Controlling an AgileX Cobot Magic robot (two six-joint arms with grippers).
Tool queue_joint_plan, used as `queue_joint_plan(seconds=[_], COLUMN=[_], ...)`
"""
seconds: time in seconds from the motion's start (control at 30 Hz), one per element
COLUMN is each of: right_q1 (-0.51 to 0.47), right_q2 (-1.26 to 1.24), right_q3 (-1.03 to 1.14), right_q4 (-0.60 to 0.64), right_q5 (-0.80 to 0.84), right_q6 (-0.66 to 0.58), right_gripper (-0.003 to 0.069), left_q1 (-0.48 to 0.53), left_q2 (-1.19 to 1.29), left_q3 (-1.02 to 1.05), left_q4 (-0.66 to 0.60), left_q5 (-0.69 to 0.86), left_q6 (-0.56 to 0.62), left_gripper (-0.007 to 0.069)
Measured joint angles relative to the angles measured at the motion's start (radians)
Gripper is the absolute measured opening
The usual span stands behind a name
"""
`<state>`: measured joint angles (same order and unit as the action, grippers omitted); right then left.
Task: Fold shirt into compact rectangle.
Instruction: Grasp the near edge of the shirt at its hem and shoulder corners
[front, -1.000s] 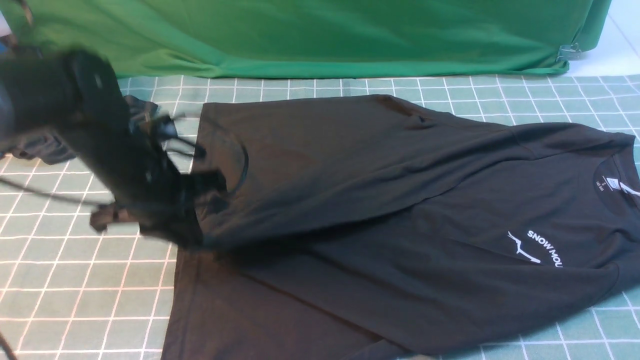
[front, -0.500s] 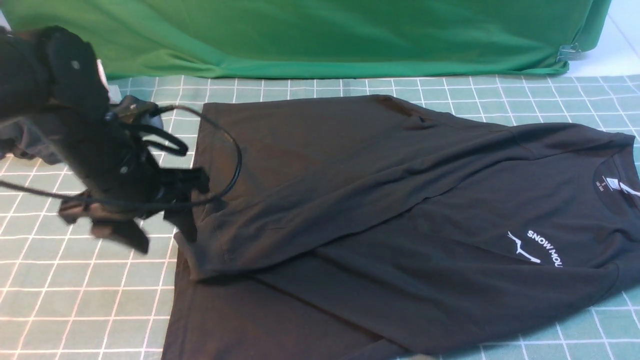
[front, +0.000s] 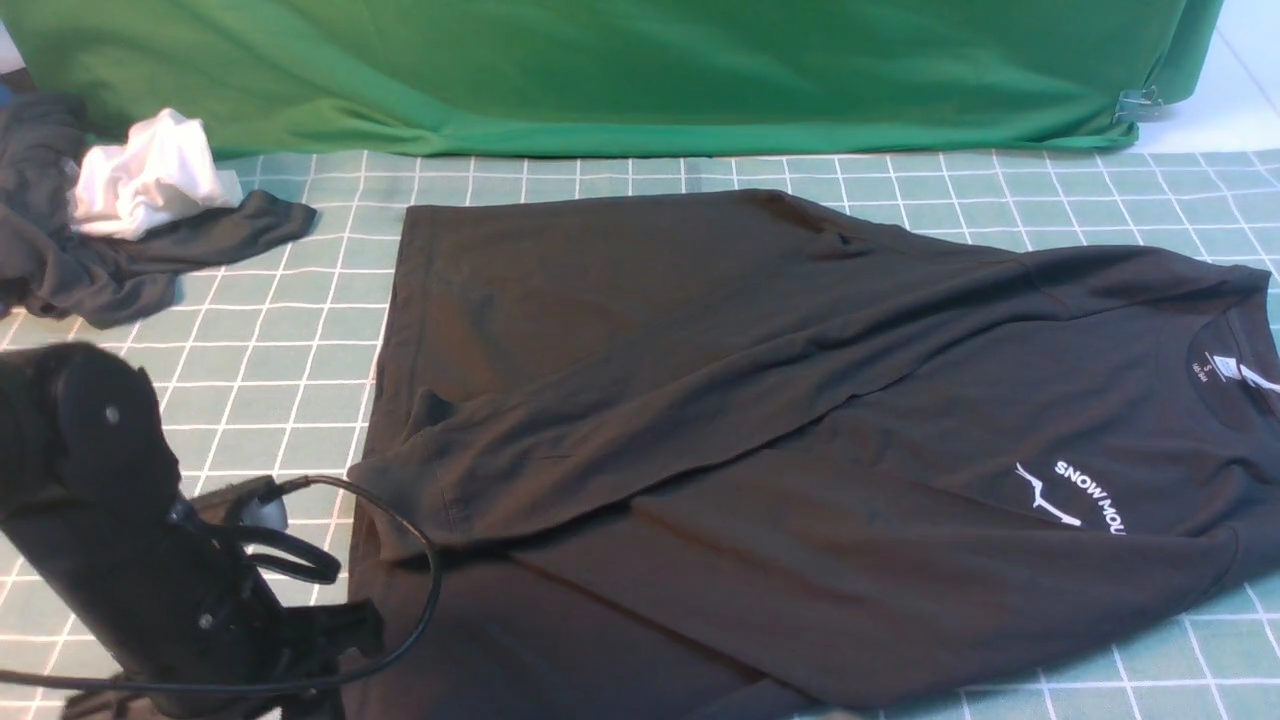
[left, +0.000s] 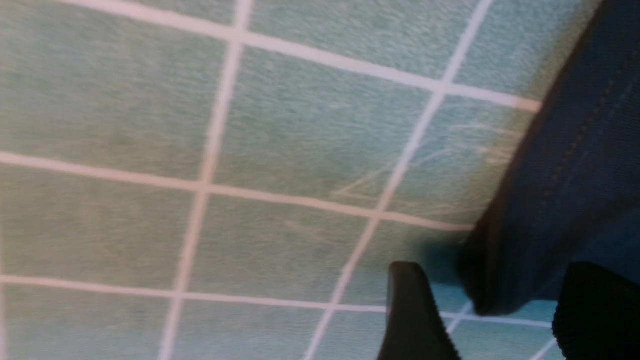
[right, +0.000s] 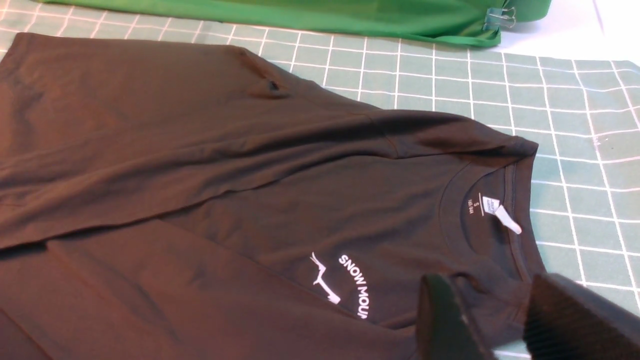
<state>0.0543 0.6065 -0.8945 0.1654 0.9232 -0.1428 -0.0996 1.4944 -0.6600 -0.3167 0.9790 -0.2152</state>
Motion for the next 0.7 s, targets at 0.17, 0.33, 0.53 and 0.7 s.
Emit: queue_joint_plan(seconds=[0.17,0.33,0.53,0.7], right_q1=[0.000,0.000,0.000,0.000], right_q2=[0.000,0.000,0.000,0.000], right_q3=[0.010,0.066,0.109,0.112], right_q4=[0.000,0.001,0.001,0.002], right_q5=[-0.032,-0.077,-0.095,-0.104], right_q6=[0.000,0.000,0.000,0.000], right_gripper=[0.0237,0.0240,0.0239,0.0239], left_q1=[-0.028,-0.106,-0.136,-0.137], left_q2=[0.000,0.000,0.023,0.031], left_q3=[0.034,0.037,0.037,0.035], left_q4=[-0.024,-0.005,-0.002,0.010], left_q5=[-0.032,-0.113,-0.162,-0.152], left_q6=[0.000,-0.032,-0.041,-0.011], left_gripper=[0.0328,0.0332,0.0340,0.0293])
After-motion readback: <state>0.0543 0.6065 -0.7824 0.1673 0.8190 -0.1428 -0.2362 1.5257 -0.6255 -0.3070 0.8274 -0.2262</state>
